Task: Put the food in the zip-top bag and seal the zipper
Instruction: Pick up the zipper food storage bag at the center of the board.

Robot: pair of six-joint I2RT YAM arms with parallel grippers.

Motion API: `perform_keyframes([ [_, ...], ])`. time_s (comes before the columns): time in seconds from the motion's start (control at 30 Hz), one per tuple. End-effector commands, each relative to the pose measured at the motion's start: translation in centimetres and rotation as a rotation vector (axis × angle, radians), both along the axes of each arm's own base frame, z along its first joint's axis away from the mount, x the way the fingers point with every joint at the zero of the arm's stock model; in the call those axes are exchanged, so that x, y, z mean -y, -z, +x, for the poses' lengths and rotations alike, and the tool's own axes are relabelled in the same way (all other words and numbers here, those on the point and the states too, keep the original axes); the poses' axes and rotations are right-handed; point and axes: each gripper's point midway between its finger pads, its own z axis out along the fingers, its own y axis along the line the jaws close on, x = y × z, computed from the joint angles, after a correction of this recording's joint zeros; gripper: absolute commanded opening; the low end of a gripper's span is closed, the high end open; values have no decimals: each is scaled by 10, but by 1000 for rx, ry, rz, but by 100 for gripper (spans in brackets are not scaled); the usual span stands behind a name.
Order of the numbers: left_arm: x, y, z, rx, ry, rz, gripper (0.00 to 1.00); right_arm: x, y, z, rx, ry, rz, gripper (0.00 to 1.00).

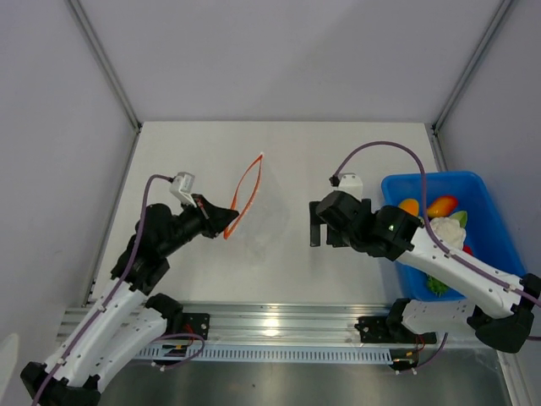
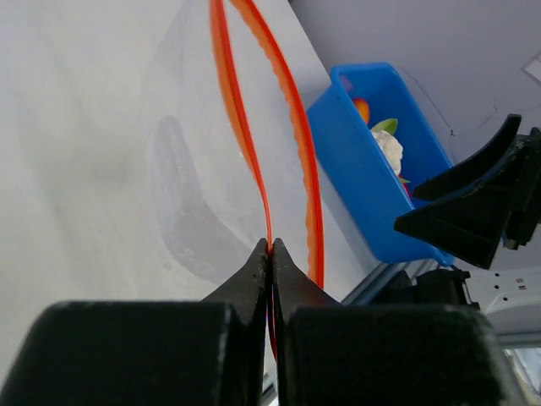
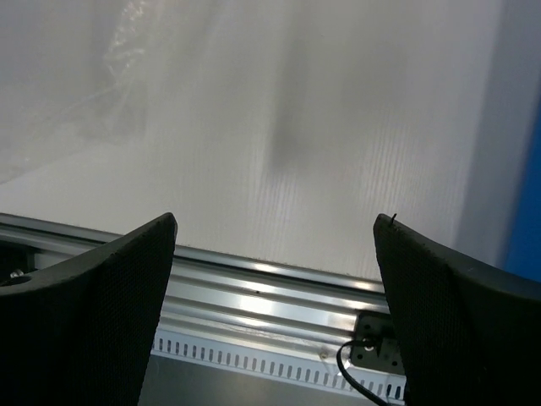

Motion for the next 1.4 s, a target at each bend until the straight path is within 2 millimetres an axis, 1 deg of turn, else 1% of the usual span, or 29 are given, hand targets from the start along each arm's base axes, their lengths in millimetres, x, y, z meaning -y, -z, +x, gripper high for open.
perform_keyframes([
  [0.0, -21, 0, -2, 9, -83, 138, 0, -18, -41, 13, 152, -10, 52, 99],
  [0.03, -23, -10, -4, 27, -83, 142, 1, -22, -50, 13, 168, -27, 93, 99],
  [0.07, -23, -20, -6, 45, -80, 148, 0, -31, -53, 10, 153, -71, 141, 99],
  [0.1, -24, -24, -9, 46, -75, 161, 1, -42, -64, 15, 167, -87, 221, 99],
  [0.13, -25, -26, -10, 59, -73, 180, 1, -45, -67, 17, 154, -102, 268, 99],
  [0.17, -23, -35, -12, 74, -66, 184, 0, -43, -68, 25, 141, -89, 305, 99],
  [0.2, -24, -33, -14, 74, -58, 206, 0, -54, -71, 23, 108, -125, 369, 99],
  [0.23, -26, -31, -13, 71, -74, 223, 0, -56, -71, 25, 90, -120, 389, 99],
  [0.27, -23, -34, -16, 77, -62, 229, 1, -61, -66, 30, 64, -111, 390, 99],
  [0.33, -22, -31, -17, 79, -63, 247, 1, -71, -70, 34, 40, -87, 426, 98],
  [0.37, -19, -29, -18, 78, -58, 252, 1, -80, -64, 37, 13, -87, 423, 97],
  [0.4, -16, -25, -20, 68, -50, 251, 1, -89, -69, 38, 3, -83, 457, 95],
  [0.5, -6, -20, -22, 60, -40, 240, 1, -114, -71, 36, -29, -114, 503, 95],
  [0.53, -3, -15, -23, 52, -33, 243, 1, -122, -78, 34, -31, -121, 529, 95],
  [0.57, 4, -16, -28, 57, -11, 241, 1, -126, -81, 34, -30, -124, 541, 95],
  [0.6, 6, -11, -25, 48, -23, 256, 1, -131, -82, 34, -30, -124, 544, 94],
  [0.63, 13, -11, -30, 53, 0, 260, 0, -134, -89, 34, -21, -123, 558, 94],
  [0.7, 17, -9, -29, 50, -7, 267, 0, -136, -91, 35, -20, -114, 554, 93],
  [0.87, 40, -3, -37, 49, 34, 269, 0, -135, -85, 35, -34, -68, 554, 92],
  [0.93, 45, -1, -38, 41, 41, 271, 1, -133, -79, 33, -42, -55, 542, 91],
  [0.97, 49, 2, -39, 35, 51, 274, 1, -130, -68, 30, -62, -48, 517, 92],
  [1.0, 51, 0, -39, 37, 55, 265, 0, -127, -63, 30, -66, -27, 509, 92],
  [1.03, 53, -1, -40, 38, 58, 263, 1, -123, -62, 27, -64, -21, 508, 92],
  [1.07, 54, -2, -40, 41, 58, 263, 1, -121, -51, 22, -77, -10, 501, 92],
  [1.17, 54, -3, -41, 43, 58, 263, 1, -112, -46, 17, -61, 13, 521, 92],
  [1.23, 55, -2, -42, 42, 63, 263, 1, -105, -32, 15, -75, 37, 504, 92],
  [1.27, 55, -2, -42, 40, 62, 261, 1, -102, -33, 13, -71, 38, 511, 92],
  [1.33, 55, 0, -43, 36, 66, 262, 1, -98, -24, 10, -77, 47, 498, 92],
  [1.37, 55, 2, -44, 31, 71, 265, 1, -96, -26, 9, -69, 45, 507, 92],
])
